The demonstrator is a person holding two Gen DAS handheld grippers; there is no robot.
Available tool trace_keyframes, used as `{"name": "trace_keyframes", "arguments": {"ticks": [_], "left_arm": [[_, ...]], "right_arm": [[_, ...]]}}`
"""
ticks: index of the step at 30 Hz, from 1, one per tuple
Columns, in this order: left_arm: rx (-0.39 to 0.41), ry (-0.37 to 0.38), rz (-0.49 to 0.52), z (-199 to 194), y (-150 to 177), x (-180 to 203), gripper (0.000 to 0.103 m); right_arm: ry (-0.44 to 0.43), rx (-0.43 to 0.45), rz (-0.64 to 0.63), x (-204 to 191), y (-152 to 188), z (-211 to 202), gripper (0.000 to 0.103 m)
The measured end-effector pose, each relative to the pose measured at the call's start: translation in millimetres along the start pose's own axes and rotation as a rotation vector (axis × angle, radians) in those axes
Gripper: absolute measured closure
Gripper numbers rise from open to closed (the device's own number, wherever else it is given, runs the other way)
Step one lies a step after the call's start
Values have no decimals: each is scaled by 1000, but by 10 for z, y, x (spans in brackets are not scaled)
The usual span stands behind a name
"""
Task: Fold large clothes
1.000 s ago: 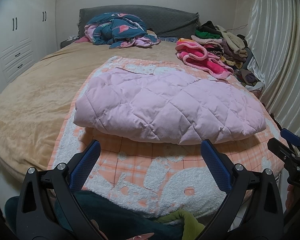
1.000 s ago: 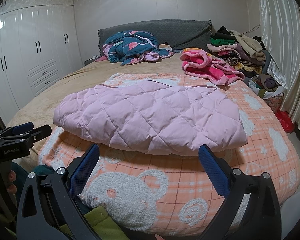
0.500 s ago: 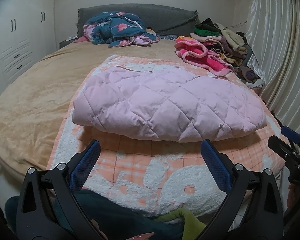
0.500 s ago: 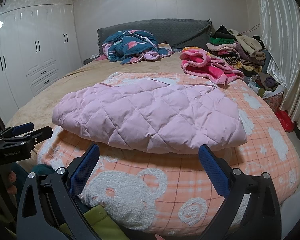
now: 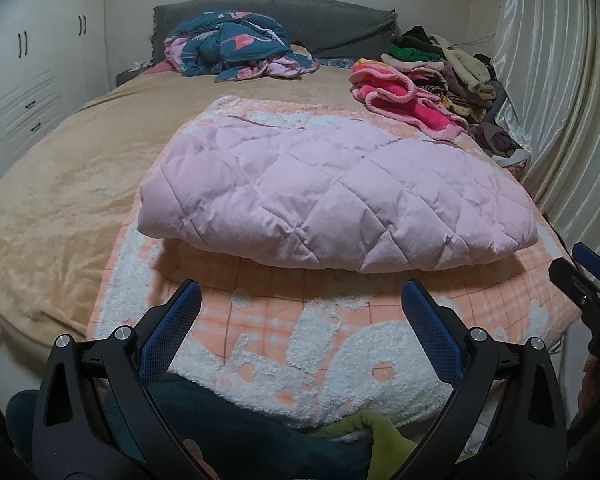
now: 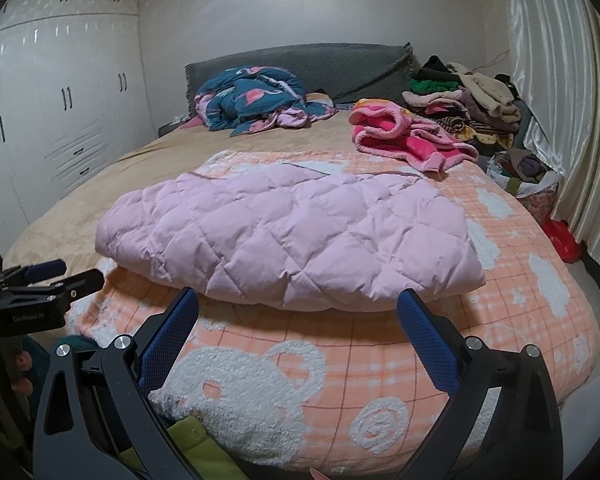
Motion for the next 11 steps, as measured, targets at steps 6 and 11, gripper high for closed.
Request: {"name": "trace_keyframes", "arguments": {"ticks": [6, 11], "left_arm": [[-40, -34, -82, 237, -37, -319, 9], [-60, -165, -177, 584, -233, -1043, 9]], "right_arm": [[115, 28, 106, 670, 74, -108, 4], [373, 24, 356, 2138, 482, -410, 4]]}}
Point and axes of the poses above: each gripper's, at about its wrist camera, not at the fingertips, and z roughly the way its jaws point, x to its right, y to its underside, the point moved 10 cm from there along z, roughly the way its jaws point, and after that the axes turned 10 degrees about -y, right-handed, at the moved point
